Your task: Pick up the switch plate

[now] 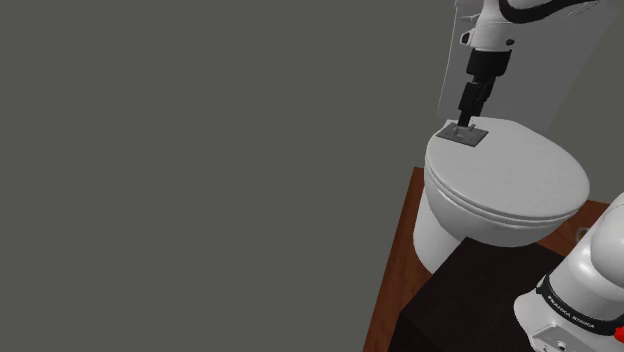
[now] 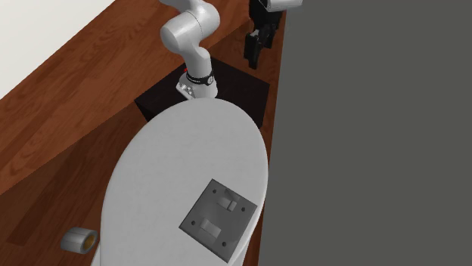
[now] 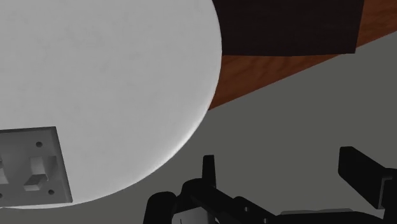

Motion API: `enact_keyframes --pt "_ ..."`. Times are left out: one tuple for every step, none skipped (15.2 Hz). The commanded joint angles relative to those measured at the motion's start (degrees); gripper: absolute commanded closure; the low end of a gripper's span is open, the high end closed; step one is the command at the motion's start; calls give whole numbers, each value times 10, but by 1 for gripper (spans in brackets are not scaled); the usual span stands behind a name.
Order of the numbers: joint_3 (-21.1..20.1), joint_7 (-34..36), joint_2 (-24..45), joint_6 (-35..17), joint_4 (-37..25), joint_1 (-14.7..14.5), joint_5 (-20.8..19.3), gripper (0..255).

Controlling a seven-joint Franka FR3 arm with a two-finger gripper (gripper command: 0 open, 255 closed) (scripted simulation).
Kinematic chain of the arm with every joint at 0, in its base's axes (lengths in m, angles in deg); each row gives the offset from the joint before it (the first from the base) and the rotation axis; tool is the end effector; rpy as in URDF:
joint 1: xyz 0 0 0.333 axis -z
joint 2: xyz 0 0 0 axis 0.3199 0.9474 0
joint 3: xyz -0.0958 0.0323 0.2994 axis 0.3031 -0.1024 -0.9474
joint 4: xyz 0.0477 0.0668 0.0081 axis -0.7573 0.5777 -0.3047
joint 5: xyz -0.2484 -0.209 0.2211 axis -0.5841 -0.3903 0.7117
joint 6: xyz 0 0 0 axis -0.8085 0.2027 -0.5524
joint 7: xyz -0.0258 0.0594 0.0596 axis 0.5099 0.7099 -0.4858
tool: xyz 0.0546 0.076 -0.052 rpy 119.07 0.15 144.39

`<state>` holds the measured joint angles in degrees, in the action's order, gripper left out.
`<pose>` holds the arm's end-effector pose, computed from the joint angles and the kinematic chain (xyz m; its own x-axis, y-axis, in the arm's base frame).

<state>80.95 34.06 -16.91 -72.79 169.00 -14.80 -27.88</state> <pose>0.3496 -0.0909 0.5556 0.9938 0.1095 -0.0196 0.1080 -0.9919 -0.0668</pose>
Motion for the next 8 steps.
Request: enact_keyframes --pt "20 -23 21 -20 -2 8 -13 0" --pt "29 -33 34 -32 -5 11 -17 0" --pt "39 -44 48 -43 -8 14 -22 0" --pt "48 -54 63 -54 -12 16 -25 0" --pt "57 -64 78 -65 -17 19 -28 0" --pt "66 -74 93 -76 -22 21 -31 0" --pt "75 -84 109 -87 -28 24 -32 0" --pt "84 -95 125 -97 -34 25 -34 0"
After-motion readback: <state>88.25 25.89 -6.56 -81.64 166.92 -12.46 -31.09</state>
